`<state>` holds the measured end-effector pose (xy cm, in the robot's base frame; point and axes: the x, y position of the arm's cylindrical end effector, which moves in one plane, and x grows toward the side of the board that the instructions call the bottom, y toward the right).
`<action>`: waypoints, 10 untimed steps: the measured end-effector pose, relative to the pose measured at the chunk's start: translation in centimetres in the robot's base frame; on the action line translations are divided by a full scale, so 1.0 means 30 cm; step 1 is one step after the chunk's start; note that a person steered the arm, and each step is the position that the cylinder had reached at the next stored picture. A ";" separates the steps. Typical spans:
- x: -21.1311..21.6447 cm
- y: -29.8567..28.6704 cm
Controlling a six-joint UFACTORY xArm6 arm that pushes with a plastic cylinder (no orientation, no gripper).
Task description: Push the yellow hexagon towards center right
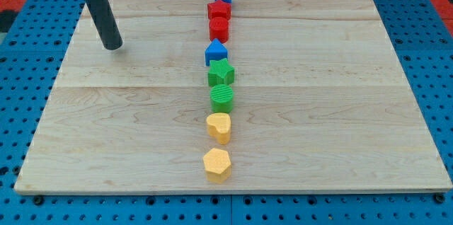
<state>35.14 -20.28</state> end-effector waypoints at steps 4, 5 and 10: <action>0.769 0.145; 0.826 0.451; 0.722 0.867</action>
<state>56.79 5.73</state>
